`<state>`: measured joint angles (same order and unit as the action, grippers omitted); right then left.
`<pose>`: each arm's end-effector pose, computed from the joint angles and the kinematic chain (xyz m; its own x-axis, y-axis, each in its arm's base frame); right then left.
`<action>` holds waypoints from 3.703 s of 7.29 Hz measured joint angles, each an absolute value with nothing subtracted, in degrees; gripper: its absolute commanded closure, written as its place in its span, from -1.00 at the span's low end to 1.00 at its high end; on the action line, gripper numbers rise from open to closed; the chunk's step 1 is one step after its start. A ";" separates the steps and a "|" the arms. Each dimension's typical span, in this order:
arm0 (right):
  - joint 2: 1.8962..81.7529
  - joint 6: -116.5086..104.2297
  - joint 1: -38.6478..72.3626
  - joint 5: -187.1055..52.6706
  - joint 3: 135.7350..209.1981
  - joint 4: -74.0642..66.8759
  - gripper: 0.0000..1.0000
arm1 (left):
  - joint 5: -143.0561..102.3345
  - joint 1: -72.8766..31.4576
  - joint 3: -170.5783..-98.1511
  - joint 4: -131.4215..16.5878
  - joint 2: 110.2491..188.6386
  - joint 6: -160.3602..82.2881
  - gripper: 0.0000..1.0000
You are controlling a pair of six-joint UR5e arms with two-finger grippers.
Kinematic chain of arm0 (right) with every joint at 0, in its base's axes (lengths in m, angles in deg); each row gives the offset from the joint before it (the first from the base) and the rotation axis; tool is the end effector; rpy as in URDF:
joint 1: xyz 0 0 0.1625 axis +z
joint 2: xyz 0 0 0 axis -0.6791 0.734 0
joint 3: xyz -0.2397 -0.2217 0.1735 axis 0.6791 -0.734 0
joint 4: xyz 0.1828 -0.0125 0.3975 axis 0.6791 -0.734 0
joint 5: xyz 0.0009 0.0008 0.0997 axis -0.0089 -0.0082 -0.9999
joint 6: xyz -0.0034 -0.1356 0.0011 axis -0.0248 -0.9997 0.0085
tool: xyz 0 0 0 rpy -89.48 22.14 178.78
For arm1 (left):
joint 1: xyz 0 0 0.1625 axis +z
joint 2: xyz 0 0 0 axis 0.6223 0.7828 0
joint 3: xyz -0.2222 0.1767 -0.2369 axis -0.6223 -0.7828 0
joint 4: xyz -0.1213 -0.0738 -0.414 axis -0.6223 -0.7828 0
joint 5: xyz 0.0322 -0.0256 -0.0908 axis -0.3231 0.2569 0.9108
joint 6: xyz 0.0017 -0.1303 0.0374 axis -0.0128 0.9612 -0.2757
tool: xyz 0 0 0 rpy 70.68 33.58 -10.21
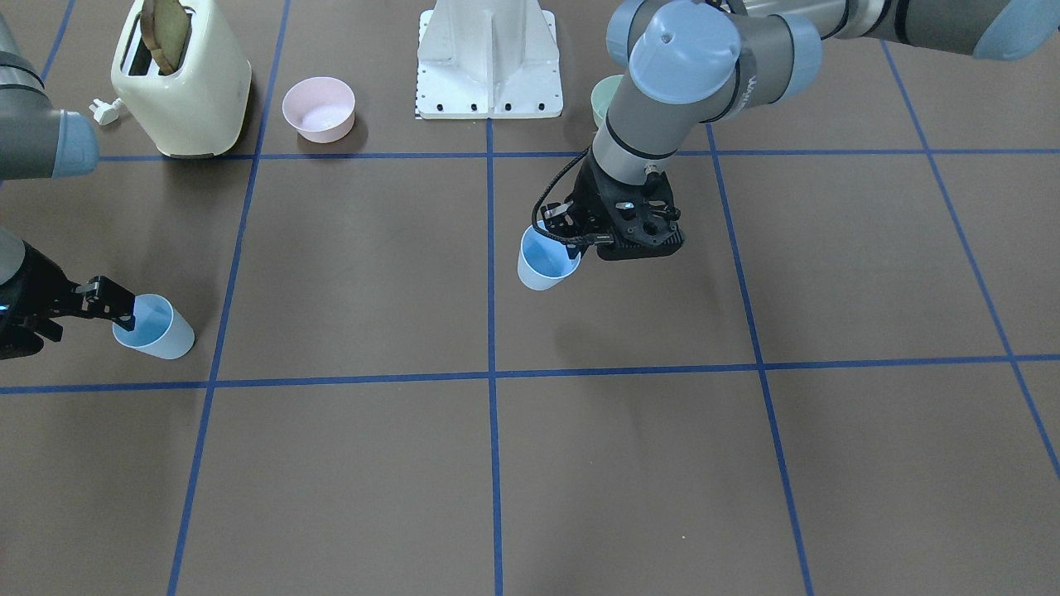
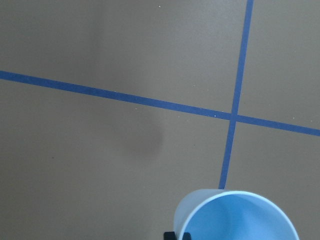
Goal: Stack blue cups with both arms
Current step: 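Slide the left-held cup toward the table centre while the right gripper grasps its cup, then carry the left-held cup to the centre while the right gripper lifts its cup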
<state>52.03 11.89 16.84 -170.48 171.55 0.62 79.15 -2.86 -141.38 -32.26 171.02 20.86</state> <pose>-0.2640 -0.5552 0.4864 0.7013 -0.1168 0.7033 0.0521 0.9922 0.1129 0.4605 -0.4895 0.1230 0.5337 -0.1671 -0.8290 0.1315 0.9848 -0.1139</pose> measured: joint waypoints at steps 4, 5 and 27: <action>51.42 13.31 15.99 -170.48 171.39 0.73 0.74 | 79.05 -2.65 -141.48 -31.95 171.08 21.03 1.00; 51.37 13.50 15.94 -170.44 171.37 0.73 1.00 | 79.04 -2.65 -141.52 -31.89 171.07 21.03 1.00; 34.34 35.81 13.83 -173.22 176.33 -8.59 1.00 | 65.67 10.36 -134.09 -34.98 174.53 24.95 0.76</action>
<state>34.34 35.81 13.83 -173.22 176.33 -8.59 65.67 10.36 -134.09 -34.98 174.53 24.95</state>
